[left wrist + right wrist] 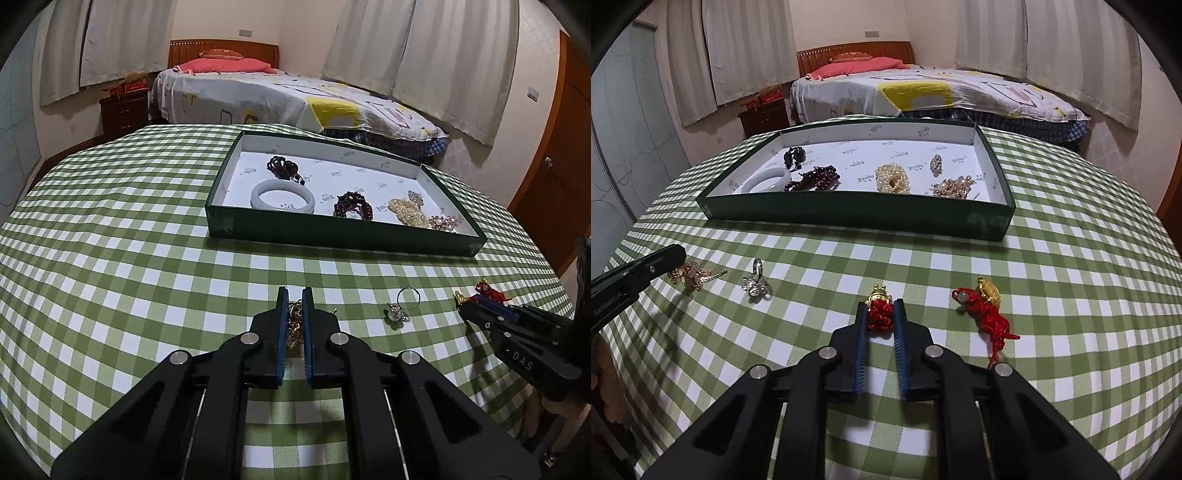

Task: Organize jewelry
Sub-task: 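Carry the gold bracelet and red charm over the box with both tools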

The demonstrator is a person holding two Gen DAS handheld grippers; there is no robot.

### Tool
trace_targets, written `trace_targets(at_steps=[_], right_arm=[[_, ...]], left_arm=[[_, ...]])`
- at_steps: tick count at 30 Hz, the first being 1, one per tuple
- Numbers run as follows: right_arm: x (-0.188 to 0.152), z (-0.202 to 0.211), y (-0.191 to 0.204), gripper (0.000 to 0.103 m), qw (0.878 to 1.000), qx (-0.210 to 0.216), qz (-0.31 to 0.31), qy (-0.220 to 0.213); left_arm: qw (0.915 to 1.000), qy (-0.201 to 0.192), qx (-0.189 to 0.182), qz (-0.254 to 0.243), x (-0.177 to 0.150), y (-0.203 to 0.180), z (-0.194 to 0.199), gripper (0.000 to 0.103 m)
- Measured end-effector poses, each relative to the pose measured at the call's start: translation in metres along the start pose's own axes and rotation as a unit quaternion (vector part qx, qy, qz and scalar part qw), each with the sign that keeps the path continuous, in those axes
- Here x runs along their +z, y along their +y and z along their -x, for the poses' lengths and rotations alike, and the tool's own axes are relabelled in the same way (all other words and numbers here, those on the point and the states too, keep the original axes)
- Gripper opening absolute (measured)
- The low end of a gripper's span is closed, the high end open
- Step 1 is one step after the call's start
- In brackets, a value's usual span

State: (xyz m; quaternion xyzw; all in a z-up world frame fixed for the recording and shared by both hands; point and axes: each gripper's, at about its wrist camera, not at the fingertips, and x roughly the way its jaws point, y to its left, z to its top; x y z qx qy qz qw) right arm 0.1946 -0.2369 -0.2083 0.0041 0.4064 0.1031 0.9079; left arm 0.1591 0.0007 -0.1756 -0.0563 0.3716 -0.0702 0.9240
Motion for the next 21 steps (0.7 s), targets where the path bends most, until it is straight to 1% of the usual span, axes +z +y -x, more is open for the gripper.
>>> trace_targets(at_steps=[21], right_arm=[[0.005,0.021,0.001,0.013,0.999,0.007,-0.004,-0.032]], left_arm=[[0.9999,-0.016,0.0,0.001,0.008,0.0,0.014,0.008]])
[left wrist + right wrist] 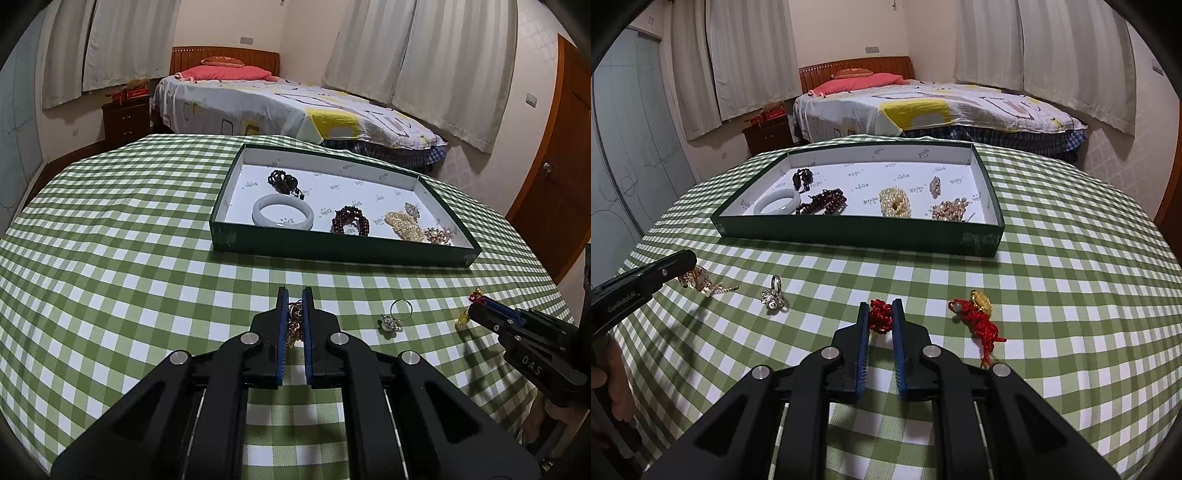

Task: Organize jewelry
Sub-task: 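Carry the gold bracelet and red charm over the box with both tools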

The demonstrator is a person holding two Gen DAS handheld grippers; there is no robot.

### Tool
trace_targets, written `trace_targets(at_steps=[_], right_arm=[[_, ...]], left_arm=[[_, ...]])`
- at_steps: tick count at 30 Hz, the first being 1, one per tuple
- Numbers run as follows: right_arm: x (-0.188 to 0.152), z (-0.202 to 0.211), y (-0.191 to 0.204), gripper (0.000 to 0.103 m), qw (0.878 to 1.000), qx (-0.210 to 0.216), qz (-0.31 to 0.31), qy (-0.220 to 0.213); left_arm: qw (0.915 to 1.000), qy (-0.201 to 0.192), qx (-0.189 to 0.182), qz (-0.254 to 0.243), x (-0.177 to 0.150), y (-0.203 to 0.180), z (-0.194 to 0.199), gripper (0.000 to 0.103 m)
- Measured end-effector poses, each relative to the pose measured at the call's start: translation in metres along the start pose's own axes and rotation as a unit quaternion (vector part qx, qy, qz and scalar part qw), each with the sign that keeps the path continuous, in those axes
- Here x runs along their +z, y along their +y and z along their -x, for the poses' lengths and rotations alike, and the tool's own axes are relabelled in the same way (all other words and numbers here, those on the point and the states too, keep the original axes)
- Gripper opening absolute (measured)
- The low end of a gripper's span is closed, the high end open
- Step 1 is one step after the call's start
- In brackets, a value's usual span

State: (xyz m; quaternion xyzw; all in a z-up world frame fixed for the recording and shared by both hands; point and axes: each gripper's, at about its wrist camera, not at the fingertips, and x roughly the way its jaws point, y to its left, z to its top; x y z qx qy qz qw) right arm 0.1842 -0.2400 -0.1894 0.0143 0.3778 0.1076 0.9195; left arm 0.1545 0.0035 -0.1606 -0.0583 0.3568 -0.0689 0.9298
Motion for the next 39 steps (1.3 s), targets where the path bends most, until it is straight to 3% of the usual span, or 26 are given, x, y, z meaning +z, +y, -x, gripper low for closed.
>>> trace_targets(at_steps=[39], right_arm=[[0.036,0.037,0.001,0.013,0.998,0.011,-0.001,-0.061]], left_arm=[[0.9971,-0.067,-0.03,-0.019,0.045,-0.025,0.041,0.008]])
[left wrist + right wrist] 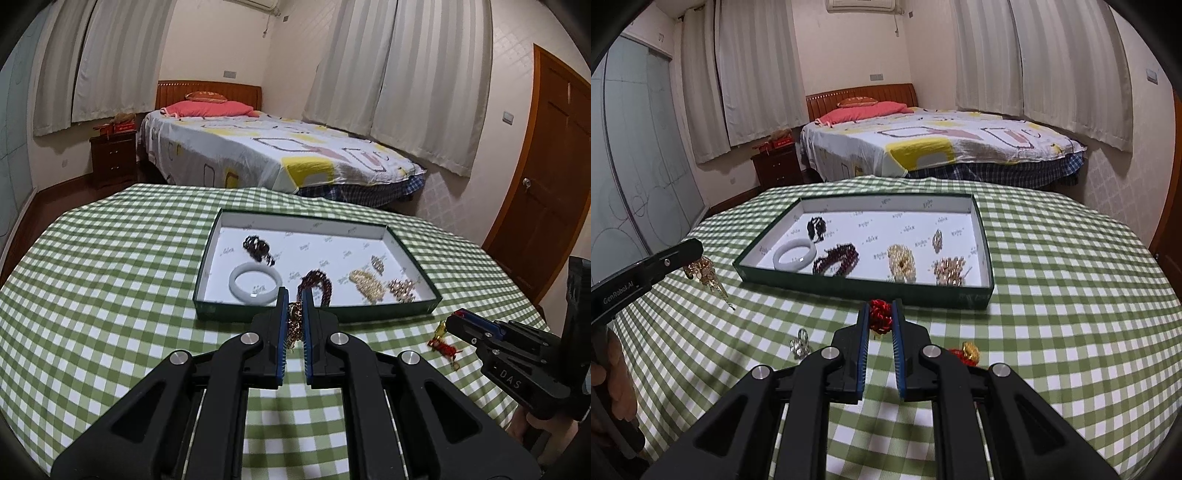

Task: Organize jewelry
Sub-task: 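Carry the gold bracelet and red charm over the box with both tools, then open both tools to release the bracelet and red charm into the box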

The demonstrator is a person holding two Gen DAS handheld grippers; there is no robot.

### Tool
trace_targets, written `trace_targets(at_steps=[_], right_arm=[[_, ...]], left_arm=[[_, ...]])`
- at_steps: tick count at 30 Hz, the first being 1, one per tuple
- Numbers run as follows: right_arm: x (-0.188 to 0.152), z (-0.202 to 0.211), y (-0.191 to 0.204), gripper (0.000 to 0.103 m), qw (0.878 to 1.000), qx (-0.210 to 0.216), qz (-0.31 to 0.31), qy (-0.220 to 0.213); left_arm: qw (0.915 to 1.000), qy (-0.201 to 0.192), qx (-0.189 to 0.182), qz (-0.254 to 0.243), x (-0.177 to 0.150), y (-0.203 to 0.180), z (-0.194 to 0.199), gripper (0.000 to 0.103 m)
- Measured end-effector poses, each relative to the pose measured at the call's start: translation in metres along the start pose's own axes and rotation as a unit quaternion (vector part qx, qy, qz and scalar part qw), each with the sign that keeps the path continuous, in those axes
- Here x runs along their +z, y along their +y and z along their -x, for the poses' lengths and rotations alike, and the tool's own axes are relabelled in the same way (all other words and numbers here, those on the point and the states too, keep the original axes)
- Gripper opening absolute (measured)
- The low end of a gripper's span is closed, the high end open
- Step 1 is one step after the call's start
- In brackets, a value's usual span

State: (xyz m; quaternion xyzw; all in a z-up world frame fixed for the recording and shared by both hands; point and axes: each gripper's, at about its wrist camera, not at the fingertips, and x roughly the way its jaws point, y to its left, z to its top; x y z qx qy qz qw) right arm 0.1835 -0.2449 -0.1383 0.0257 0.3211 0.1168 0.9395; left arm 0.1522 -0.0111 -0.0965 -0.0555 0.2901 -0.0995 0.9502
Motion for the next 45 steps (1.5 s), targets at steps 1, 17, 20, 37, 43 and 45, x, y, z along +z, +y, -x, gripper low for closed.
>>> trace_targets(at_steps=[1,17,20,37,43,45], right_arm=[[0.003,0.001,0.0,0.013,1.0,0.0,0.0,-0.003],[0.081,-0.017,-0.002,0.013,0.997,0.004,0.014,-0.069],[0.094,-0.029,-0.002,0.013,0.997,0.003,0.019,-0.074],[0.106,-0.139,-0.031,0.013,1.0,-0.013,-0.002,-0.029],[0.097,-0.163,-0.031,0.013,1.0,-0.014,-0.001,0.012],[0.095,-0.169,-0.03,0.013,1.0,-0.013,0.0,0.025]], left_arm=[[1.0,-0.003,-0.001,-0.002,0.003,-0.002,-0.001,0.008],[0.9966,-0.069,-0.033,-0.032,0.073,-0.03,-0.034,0.008],[0.9964,-0.068,-0.036,-0.036,0.084,-0.032,-0.054,0.008],[0.9995,0.016,-0.002,-0.027,0.081,-0.014,-0.193,0.008],[0.9979,0.059,0.013,-0.026,0.074,-0.011,-0.222,0.008],[0.9967,0.073,0.018,-0.029,0.072,-0.012,-0.228,0.008]])
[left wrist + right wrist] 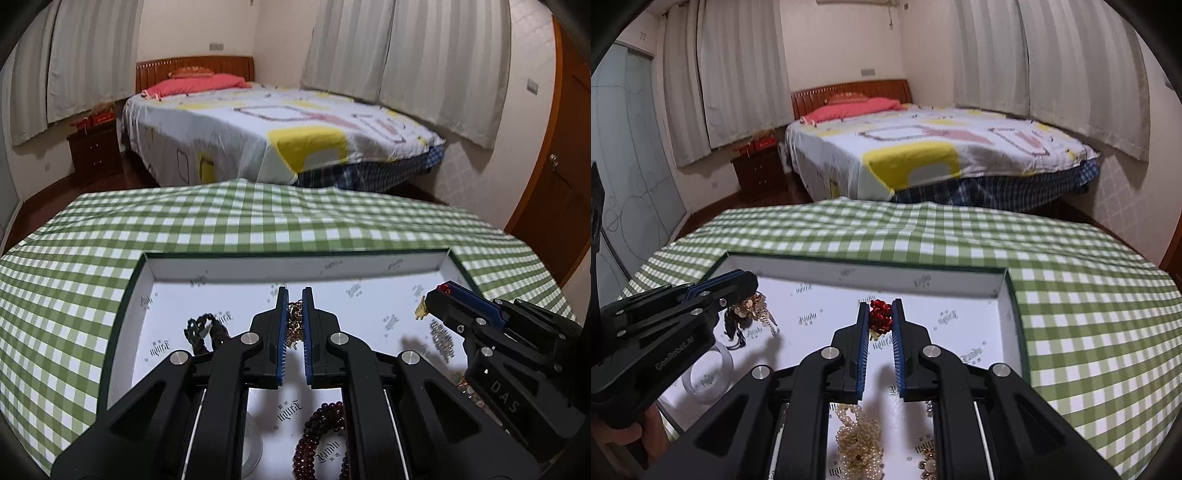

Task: Organize jewelry
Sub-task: 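Open both tools to release the bracelet and red charm into the box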

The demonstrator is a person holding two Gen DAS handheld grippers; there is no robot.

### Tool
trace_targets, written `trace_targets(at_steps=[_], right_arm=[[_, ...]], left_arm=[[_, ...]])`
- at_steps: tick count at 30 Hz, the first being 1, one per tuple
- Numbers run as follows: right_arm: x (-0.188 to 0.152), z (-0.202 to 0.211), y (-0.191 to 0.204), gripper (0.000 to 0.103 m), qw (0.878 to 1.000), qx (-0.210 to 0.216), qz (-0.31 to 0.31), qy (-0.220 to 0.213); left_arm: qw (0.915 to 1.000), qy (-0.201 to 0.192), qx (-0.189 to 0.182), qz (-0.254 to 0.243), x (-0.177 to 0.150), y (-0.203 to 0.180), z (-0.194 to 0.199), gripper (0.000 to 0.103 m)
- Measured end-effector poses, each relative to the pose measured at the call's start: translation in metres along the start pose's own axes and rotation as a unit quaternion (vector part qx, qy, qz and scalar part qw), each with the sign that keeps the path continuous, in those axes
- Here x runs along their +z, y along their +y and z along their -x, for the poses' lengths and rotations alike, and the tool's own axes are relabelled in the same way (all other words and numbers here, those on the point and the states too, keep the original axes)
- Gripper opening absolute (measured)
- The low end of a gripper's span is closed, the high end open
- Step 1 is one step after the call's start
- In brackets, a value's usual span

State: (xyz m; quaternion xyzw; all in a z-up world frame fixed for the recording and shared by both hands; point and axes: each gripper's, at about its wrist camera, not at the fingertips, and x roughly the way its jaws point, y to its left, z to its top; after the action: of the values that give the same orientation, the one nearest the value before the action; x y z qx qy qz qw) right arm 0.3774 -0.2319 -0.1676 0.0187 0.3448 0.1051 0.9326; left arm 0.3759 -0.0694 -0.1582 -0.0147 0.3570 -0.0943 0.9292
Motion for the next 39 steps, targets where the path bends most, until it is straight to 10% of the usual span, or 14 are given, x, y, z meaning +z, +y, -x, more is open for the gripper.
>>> trace_targets(at_steps=[31,39], right_arm=[[-0.006,-0.027,0.002,0.022,0.997,-0.024,-0.001,0.073],[-0.006,-0.024,0.003,0.035,0.997,-0.027,0.0,0.067]], left_arm=[[0.9977,0.061,0.025,-0.013,-0.003,-0.005,-0.026,0.01],[0.9982,0.052,0.027,-0.01,-0.002,-0.005,-0.022,0.038]])
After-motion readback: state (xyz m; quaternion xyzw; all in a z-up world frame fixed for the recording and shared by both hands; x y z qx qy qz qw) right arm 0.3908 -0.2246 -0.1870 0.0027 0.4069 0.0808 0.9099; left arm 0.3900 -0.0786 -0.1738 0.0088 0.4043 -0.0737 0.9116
